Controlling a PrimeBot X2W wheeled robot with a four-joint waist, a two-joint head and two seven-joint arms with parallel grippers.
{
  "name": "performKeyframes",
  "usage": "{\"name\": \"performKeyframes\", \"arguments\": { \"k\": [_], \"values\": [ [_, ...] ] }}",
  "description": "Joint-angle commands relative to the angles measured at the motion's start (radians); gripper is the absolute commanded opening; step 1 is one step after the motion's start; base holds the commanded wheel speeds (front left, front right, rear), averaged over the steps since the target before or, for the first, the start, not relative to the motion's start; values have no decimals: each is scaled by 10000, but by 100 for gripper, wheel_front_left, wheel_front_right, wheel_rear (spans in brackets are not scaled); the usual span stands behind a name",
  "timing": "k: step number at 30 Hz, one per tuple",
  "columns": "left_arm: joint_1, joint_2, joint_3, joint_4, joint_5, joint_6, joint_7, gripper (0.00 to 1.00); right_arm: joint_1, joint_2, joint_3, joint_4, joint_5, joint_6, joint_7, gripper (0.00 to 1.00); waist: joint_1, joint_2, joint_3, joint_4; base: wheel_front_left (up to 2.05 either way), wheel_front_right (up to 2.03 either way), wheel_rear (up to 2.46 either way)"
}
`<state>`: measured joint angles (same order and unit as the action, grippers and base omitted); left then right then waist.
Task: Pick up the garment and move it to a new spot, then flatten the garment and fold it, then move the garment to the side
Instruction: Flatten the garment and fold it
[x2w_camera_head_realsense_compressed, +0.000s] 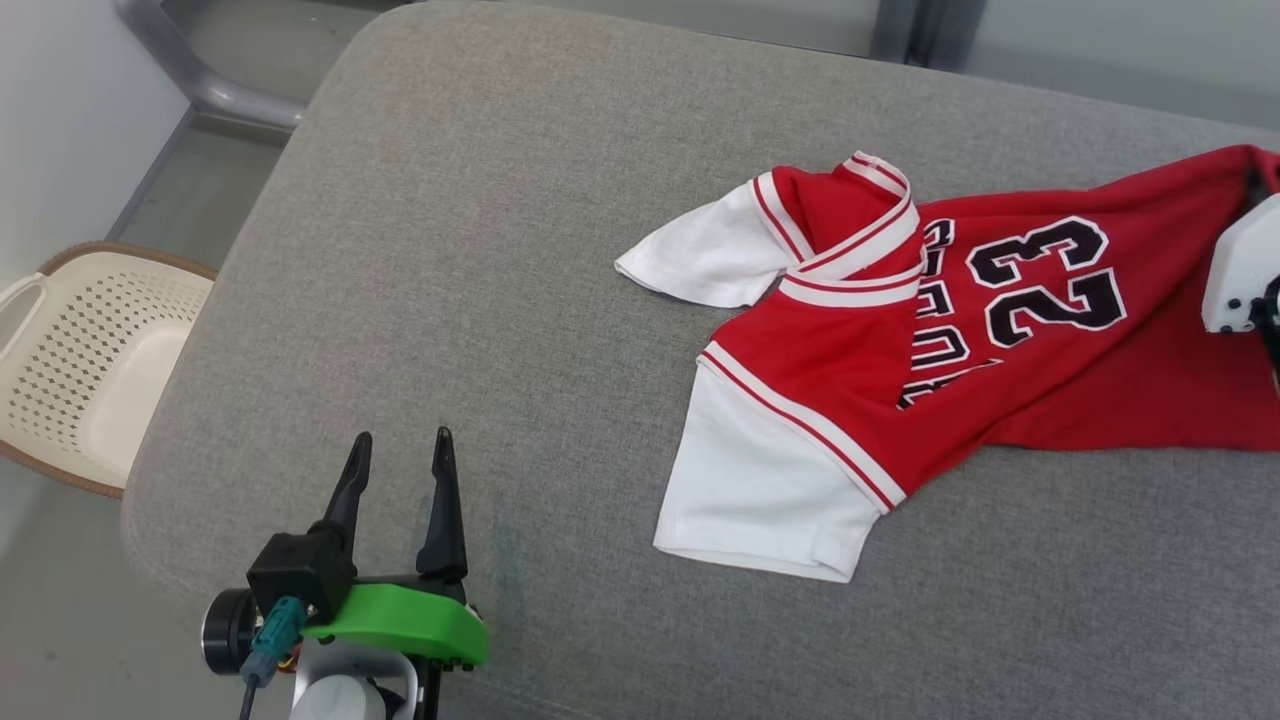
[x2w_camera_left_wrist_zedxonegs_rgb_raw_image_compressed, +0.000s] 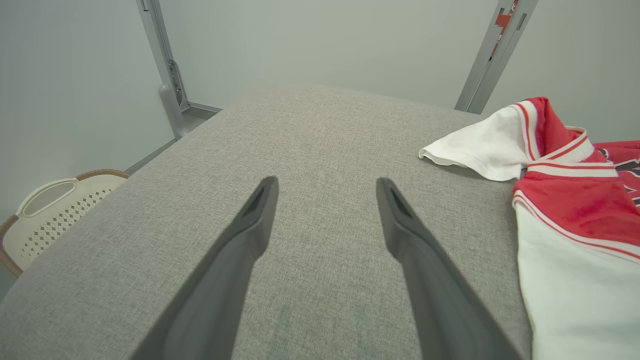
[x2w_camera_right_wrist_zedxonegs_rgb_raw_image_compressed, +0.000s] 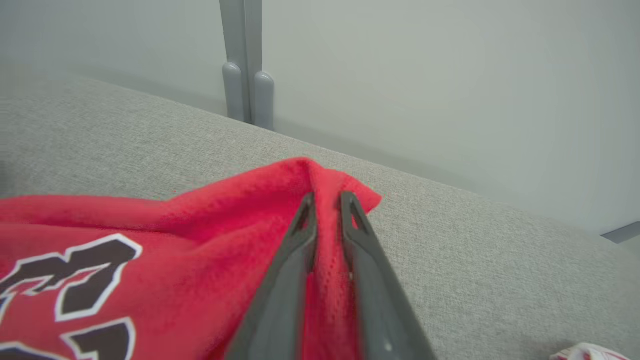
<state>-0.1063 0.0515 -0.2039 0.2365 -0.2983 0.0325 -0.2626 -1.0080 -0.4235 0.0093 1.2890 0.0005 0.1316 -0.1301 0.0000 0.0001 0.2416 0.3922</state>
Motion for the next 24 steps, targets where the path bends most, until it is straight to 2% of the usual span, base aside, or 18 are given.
{"name": "performKeyframes", "arguments": {
  "k": [1,7,14,24],
  "values": [
    [-149,-8,-14,-10,-15,37,-28,100,36,85,-167,11,-217,-18,-135,100,0,-1,4,-99,0,0,0],
    [-97,-5,-57,-4,-44,22,-28,100,239,471,-993,-187,-820,-18,-813,100,0,-1,-250,-550,0,0,0],
    [68,-2,-70,59,123,-36,-28,100,905,1258,-1425,-971,-563,-16,-1344,100,0,-1,-897,-1387,0,0,0],
    [254,2,125,353,312,-131,-28,100,3839,2525,-466,-4893,1088,-16,-1349,100,0,-1,-2263,-2781,0,0,0]
  ]
}}
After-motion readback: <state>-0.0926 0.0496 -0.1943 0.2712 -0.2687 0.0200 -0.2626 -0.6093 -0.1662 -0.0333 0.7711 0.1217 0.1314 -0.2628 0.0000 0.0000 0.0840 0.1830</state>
